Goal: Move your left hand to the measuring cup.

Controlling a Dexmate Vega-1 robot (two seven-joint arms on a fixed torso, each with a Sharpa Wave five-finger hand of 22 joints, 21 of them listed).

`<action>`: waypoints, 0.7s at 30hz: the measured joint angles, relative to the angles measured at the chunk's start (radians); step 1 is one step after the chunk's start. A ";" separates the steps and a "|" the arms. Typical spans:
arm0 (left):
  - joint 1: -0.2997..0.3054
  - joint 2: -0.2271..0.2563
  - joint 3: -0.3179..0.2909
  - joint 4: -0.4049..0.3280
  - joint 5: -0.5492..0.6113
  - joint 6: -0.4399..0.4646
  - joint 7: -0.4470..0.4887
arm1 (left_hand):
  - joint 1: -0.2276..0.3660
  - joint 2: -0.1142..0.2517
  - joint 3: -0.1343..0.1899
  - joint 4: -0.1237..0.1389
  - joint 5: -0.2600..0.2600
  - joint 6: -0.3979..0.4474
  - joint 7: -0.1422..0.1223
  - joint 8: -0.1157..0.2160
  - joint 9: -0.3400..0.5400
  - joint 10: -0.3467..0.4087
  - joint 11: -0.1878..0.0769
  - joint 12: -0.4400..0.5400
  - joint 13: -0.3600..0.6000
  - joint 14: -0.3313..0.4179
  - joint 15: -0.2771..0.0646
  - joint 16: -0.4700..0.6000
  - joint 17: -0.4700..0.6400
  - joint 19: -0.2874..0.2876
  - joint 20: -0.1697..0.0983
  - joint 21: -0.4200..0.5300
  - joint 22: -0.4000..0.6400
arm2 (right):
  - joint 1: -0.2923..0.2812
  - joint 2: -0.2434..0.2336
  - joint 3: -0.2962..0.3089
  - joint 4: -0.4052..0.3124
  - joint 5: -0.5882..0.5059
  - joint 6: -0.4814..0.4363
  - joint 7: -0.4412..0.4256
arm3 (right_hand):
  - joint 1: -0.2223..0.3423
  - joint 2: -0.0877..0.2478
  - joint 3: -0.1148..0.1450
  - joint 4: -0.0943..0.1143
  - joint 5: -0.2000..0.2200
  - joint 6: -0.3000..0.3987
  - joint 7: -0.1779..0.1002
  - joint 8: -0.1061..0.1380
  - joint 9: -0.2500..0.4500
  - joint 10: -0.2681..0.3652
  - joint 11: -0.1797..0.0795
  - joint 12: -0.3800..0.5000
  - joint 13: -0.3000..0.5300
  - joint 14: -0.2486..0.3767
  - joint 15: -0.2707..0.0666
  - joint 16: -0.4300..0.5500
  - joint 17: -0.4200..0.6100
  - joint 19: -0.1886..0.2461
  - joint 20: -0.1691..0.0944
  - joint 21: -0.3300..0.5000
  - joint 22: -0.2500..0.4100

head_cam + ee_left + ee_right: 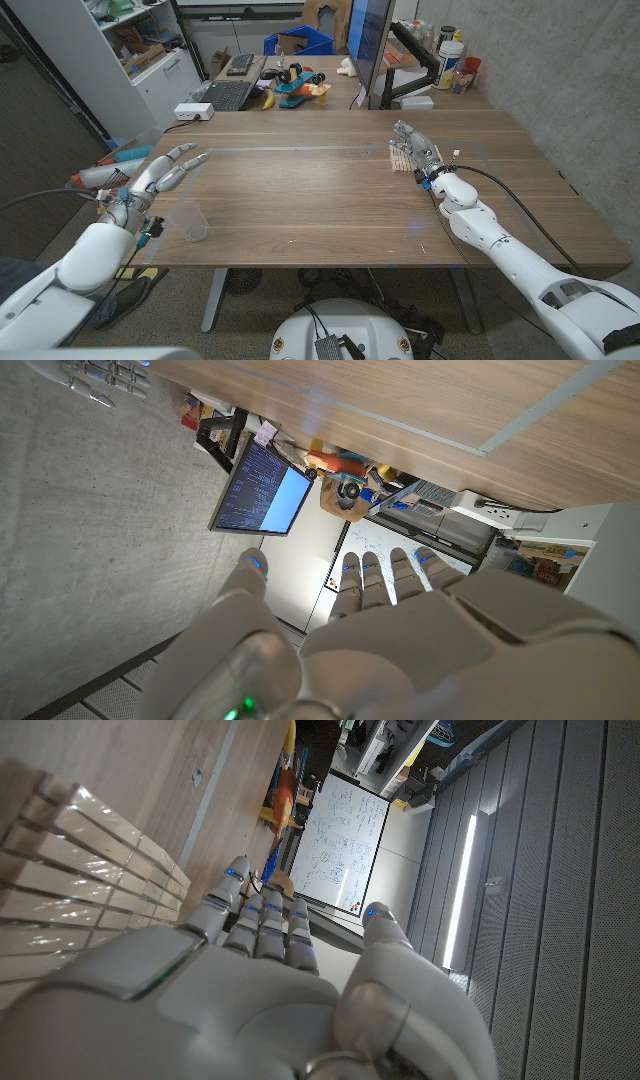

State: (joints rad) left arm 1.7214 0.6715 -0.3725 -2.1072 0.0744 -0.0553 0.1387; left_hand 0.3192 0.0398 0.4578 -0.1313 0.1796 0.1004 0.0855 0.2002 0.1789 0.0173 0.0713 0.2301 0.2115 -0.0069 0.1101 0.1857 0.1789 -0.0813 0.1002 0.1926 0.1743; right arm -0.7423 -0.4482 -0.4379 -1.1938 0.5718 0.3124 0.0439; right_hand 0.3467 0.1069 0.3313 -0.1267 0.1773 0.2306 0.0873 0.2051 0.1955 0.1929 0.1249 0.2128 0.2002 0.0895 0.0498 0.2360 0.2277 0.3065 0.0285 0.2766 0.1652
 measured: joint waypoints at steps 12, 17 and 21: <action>0.027 -0.018 -0.019 -0.037 0.086 0.030 -0.005 | 0.004 0.004 0.000 0.000 0.000 0.000 0.000 0.000 0.004 0.000 0.000 0.000 0.000 0.000 0.000 0.000 0.000 0.000 0.000 0.000 0.000 | -0.005 -0.002 0.003 -0.007 -0.002 0.003 -0.010 | 0.000 0.000 0.000 0.000 0.000 0.000 0.000 0.000 0.000 0.000 0.000 0.000 0.000 0.000 0.000 0.000 0.000 0.000 0.000 -0.008 0.000; 0.046 -0.029 -0.024 -0.056 0.086 0.030 -0.005 | 0.004 0.004 0.000 0.000 0.000 0.003 -0.003 0.000 0.005 0.000 0.000 0.000 0.000 0.000 0.000 0.000 0.000 0.000 0.000 0.000 0.000 | -0.005 -0.002 0.003 -0.007 -0.002 0.004 -0.017 | 0.000 0.000 0.000 0.000 0.000 0.000 0.000 0.000 0.000 0.000 0.000 0.000 0.000 0.000 0.000 0.000 0.000 0.000 0.000 -0.008 0.000; 0.064 -0.039 -0.029 -0.074 0.163 0.046 -0.009 | 0.008 0.000 0.000 0.000 0.000 0.003 -0.004 0.000 0.005 0.004 -0.004 0.000 0.000 0.000 0.000 0.000 0.000 0.000 0.000 0.000 0.000 | -0.017 -0.009 0.008 -0.025 -0.003 0.005 -0.020 | 0.000 0.000 0.000 0.000 0.000 0.000 0.000 0.000 0.000 0.000 0.000 0.000 0.000 0.000 0.000 0.000 0.000 0.000 0.000 -0.008 0.000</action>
State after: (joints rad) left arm 1.7855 0.6327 -0.4019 -2.1816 0.2372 -0.0091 0.1301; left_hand 0.3272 0.0396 0.4578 -0.1311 0.1796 0.1038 0.0820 0.2002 0.1841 0.0211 0.0676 0.2301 0.2114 -0.0069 0.1101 0.1858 0.1789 -0.0812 0.1001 0.1926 0.1743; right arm -0.7591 -0.4568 -0.4302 -1.2190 0.5690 0.3174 0.0243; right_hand 0.3467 0.1069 0.3313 -0.1267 0.1773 0.2305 0.0874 0.2051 0.1956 0.1928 0.1248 0.2128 0.2002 0.0894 0.0498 0.2360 0.2278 0.3063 0.0286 0.2688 0.1652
